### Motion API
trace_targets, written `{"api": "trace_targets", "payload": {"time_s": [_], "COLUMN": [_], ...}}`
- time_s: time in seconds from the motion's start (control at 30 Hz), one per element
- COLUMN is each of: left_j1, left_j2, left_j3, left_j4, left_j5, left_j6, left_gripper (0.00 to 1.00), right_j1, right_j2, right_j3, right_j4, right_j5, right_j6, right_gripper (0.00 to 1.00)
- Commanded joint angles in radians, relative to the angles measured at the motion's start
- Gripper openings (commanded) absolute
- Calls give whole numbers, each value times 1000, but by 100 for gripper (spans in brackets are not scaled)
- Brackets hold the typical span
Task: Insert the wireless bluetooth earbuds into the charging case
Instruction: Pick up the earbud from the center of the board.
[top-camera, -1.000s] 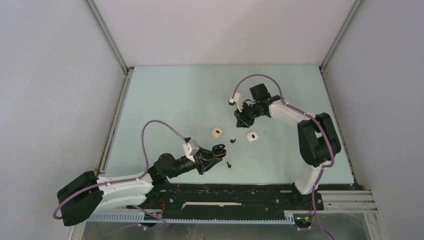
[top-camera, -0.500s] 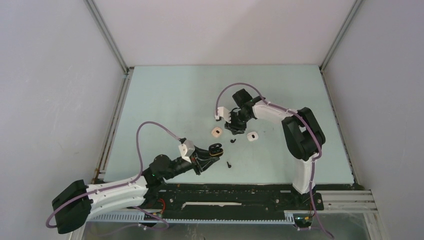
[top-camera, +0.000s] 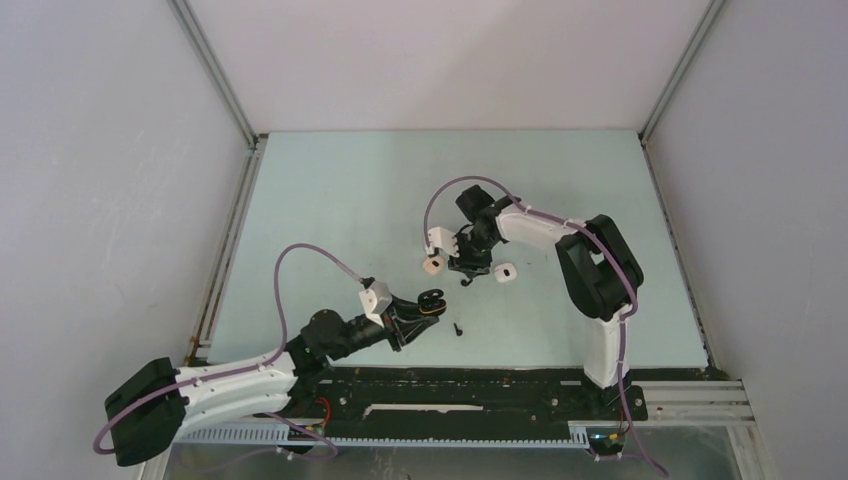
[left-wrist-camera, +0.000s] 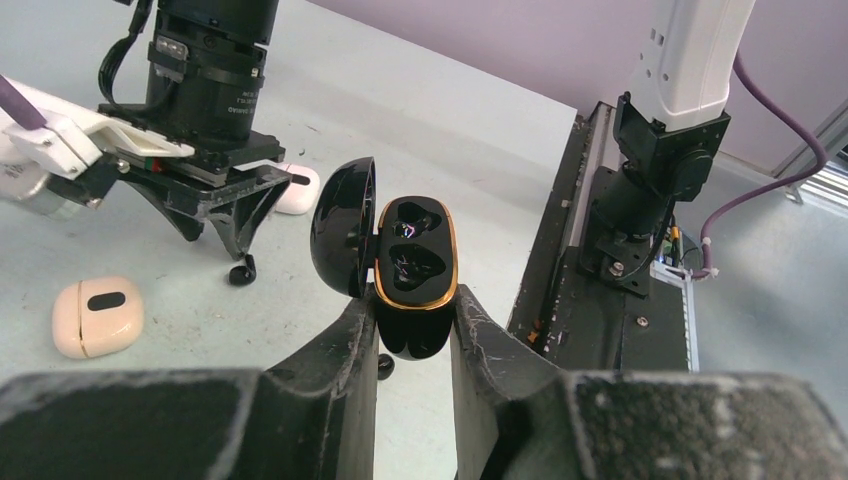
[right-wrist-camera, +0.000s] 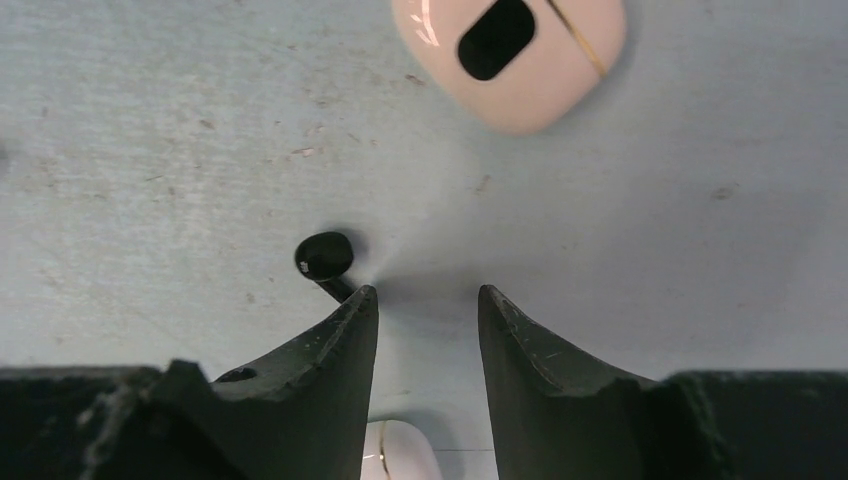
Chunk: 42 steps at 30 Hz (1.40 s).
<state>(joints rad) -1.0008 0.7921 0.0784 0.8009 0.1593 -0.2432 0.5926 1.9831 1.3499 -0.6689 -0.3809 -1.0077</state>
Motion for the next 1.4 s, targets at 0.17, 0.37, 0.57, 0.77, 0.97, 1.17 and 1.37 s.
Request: {"api": "trace_targets", "payload": {"time_s": [0.17, 0.37, 0.57, 0.77, 0.97, 1.17, 1.37], "left_j1": [4, 4, 5, 5, 5, 5, 4], "left_j2": [-34, -29, -35, -23, -20, -24, -20], "left_j3": [-2, -1, -6, -5, -6, -5, -2], "left_j4": [18, 20, 17, 27, 24, 17, 17], "left_j5": [-11, -9, -9, -8, -1, -2, -2], "left_j6": [21, 21, 19, 19, 18, 19, 21], "left_gripper": [0, 0, 0, 0, 0, 0, 0], "right_j1": [35, 66, 79, 95, 99, 98, 92], "right_j2": [3, 7, 11, 15, 20, 34, 26], "right_j3": [32, 32, 32, 31, 31, 32, 32], "right_j4": [-103, -95, -99, -115, -121, -134, -128], "right_j5": [-37, -39, -26, -19, -13, -2, -12], "right_j6": [-45, -36, -50, -67, -59, -57, -39], "right_gripper": [45, 46, 46, 43, 41, 34, 20]}}
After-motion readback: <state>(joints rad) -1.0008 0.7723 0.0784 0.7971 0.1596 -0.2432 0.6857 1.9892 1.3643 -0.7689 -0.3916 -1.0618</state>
